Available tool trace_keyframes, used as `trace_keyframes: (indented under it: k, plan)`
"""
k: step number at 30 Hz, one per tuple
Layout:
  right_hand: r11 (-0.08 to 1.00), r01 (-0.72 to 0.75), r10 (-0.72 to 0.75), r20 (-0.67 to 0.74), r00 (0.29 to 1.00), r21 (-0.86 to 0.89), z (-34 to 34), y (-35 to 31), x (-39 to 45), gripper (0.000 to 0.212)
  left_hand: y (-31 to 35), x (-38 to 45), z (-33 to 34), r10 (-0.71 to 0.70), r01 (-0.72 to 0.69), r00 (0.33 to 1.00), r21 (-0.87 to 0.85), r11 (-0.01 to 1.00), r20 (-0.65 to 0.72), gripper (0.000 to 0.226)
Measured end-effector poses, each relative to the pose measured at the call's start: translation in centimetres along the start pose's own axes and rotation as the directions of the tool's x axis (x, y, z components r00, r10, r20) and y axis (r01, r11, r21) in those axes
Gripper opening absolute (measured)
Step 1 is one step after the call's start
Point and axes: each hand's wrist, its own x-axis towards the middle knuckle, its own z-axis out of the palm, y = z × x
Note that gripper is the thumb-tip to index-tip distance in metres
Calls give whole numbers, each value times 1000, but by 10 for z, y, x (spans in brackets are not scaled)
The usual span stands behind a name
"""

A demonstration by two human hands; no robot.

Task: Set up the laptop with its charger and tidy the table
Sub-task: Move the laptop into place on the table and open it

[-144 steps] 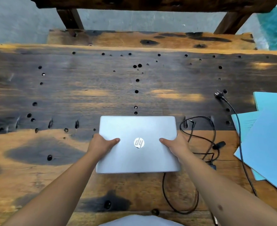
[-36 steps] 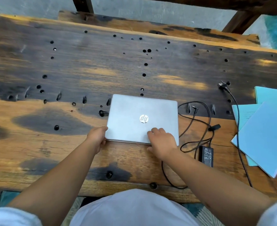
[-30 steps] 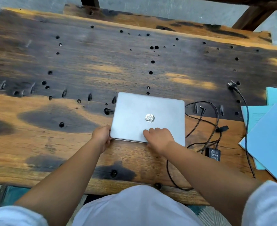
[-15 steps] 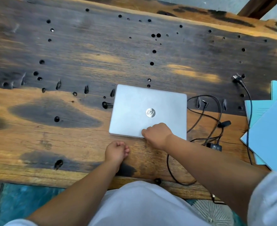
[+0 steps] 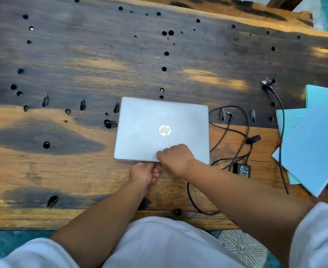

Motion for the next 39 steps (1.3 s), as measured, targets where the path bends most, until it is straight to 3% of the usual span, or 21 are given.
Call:
trace_keyframes:
  k: [3,10,12,15,21,24,29,39]
  plan:
    - [1000,10,-10,-14,1000,28,-4,2,-4,3,0,1,0,-4,4,1000,1,1000,1,22]
    - [996,58,-69,-160,985,-69,-13,9,-23,9,-1,6,0,-20,20,1000,26,999,3,22]
    - [994,35,-58,-237,970,-100,-18,7,-28,21,-1,7,0,-25,25,1000,30,999,3,22]
    - [997,8,-33,-360,932,-70,-23,9,-34,31,1,7,0,-26,25,1000,25,999,12,26]
    - [993,6,58,-533,844,118,-47,21,-44,26,3,4,0,-4,4,1000,28,1000,11,26]
    - [984,-48,135,-539,832,173,-70,35,-43,20,2,2,-1,11,-11,1000,33,999,3,26]
    - [977,-131,197,-483,853,167,-102,54,-39,28,3,3,-4,11,-12,1000,47,999,19,27]
    - [887,-264,434,-488,757,379,-167,98,-10,21,7,5,-5,-16,13,999,49,999,49,28]
